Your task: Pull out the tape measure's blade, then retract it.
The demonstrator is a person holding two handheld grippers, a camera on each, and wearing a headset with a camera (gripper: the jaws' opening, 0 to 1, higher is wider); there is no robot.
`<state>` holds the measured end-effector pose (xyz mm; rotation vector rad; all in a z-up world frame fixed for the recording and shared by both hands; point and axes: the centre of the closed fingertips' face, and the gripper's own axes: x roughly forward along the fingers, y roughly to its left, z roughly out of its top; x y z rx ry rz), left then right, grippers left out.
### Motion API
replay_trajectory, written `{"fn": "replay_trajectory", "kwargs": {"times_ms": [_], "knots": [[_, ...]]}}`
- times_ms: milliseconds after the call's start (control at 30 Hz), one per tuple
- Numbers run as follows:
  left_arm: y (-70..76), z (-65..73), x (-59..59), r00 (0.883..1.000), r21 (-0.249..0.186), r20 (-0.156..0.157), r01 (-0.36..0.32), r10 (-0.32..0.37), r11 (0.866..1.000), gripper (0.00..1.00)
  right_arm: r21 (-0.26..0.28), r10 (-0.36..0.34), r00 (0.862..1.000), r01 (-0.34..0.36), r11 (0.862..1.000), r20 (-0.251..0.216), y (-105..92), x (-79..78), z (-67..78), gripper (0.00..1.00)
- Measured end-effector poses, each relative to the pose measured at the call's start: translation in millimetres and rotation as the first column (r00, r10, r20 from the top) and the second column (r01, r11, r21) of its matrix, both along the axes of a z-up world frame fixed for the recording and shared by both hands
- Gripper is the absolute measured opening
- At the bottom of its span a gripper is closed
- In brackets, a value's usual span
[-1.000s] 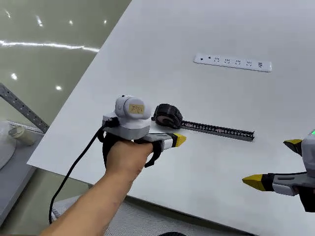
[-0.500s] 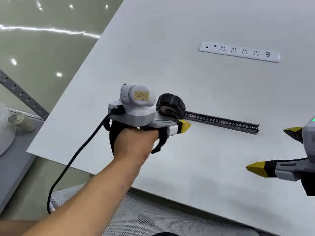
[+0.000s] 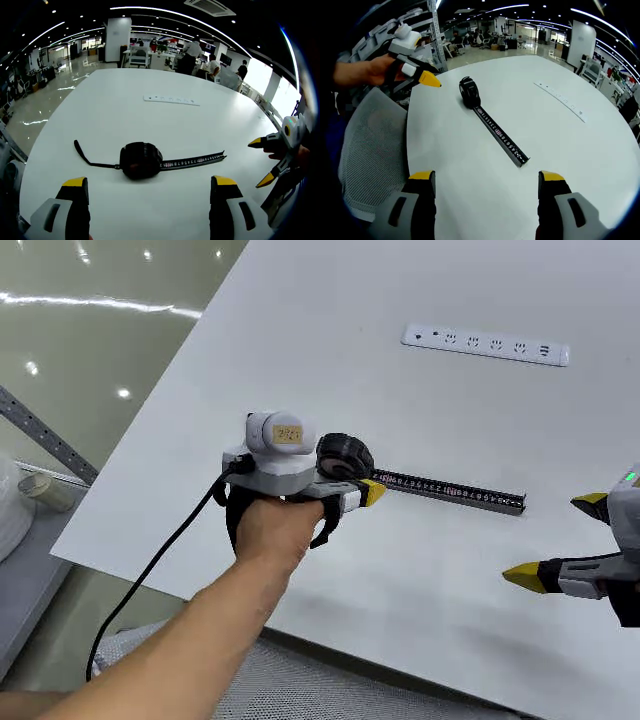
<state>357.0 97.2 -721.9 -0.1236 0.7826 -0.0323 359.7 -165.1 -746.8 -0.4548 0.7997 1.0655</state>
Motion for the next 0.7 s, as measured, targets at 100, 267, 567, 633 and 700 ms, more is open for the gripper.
{"fn": "replay_trajectory", "kwargs": {"times_ms": [100, 267, 567, 633, 700], "knots": [[-0.7, -2.3, 2.0, 1.000, -0.002, 0.001, -0.005, 0.005, 1.000, 0.97, -0.004, 0.006, 1.000, -0.006, 1.000, 0.001, -1.1, 4.6, -1.9, 0.80], [0.1, -9.8, 8.8, 1.000, -0.002, -0.002, -0.013, 0.013, 1.000, 0.97, -0.012, 0.019, 1.000, -0.019, 1.000, -0.004, -1.4, 10.2, -5.3, 0.78], [-0.1, -19.3, 19.7, 1.000, 0.000, 0.009, -0.004, 0.004, 1.000, 0.93, -0.042, 0.053, 0.999, -0.053, 0.998, 0.002, -2.0, 21.1, -15.7, 0.74], [-0.2, -20.6, 22.7, 1.000, 0.000, 0.015, -0.002, 0.002, 1.000, 0.93, -0.046, 0.060, 0.998, -0.060, 0.997, 0.002, -1.2, 23.2, -17.5, 0.73], [-0.1, -23.9, 25.5, 1.000, 0.001, 0.015, 0.002, -0.002, 1.000, 0.92, -0.055, 0.071, 0.998, -0.070, 0.996, 0.003, -0.7, 26.3, -20.5, 0.73]]}}
